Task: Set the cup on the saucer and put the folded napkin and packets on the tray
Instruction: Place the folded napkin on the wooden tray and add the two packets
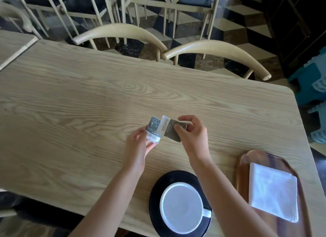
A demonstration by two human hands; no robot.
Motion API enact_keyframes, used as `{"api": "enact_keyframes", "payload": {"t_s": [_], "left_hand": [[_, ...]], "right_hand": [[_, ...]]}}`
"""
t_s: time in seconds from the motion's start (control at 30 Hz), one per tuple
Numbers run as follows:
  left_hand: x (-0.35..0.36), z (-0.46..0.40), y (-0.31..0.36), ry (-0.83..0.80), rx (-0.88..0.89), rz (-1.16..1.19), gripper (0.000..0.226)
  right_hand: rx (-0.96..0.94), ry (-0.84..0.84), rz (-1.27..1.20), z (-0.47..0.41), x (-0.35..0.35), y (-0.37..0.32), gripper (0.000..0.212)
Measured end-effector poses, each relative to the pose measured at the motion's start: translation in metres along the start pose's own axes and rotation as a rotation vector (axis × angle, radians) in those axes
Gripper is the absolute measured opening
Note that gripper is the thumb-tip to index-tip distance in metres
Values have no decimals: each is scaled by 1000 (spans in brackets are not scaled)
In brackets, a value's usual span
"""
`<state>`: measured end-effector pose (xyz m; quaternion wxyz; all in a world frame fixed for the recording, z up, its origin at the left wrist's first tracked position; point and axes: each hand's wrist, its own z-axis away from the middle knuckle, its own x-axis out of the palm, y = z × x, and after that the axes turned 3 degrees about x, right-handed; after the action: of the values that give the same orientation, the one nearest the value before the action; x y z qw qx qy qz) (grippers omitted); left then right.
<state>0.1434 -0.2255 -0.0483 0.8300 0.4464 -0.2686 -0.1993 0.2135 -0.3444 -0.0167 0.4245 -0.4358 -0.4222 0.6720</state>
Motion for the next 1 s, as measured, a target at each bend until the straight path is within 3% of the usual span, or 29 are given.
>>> {"api": "enact_keyframes", "payload": {"t_s": [0.1, 0.2, 0.3, 0.5, 0.63, 0.73, 0.87, 0.93, 1.0], "left_hand": [[0, 14, 10, -58, -59, 3, 16], [-2, 28, 26, -173, -52, -99, 16], [-3, 48, 42, -325, 89, -322, 12], [-1, 82, 74, -457, 349, -565, 13], [6, 105, 98, -530, 556, -895, 21], [19, 126, 112, -496, 638, -920, 27], [38, 166, 112, -393, 438, -391, 32], [49, 188, 101, -386, 335, -272, 39], [59, 209, 87, -413, 296, -223, 25]], "right_hand": [[-236, -78, 245, 15, -4, -11, 20], [-341, -127, 399, 25, -7, -23, 20], [-418, -105, 458, 36, -11, -38, 25], [-626, -40, 694, 60, -31, -72, 40], [-669, -130, 798, 78, -55, -94, 27], [-603, -140, 673, 94, -76, -108, 14], [-343, -171, 191, 115, -109, -120, 18], [-260, -180, -69, 130, -126, -120, 17], [-205, -150, -205, 146, -141, -117, 17]]}}
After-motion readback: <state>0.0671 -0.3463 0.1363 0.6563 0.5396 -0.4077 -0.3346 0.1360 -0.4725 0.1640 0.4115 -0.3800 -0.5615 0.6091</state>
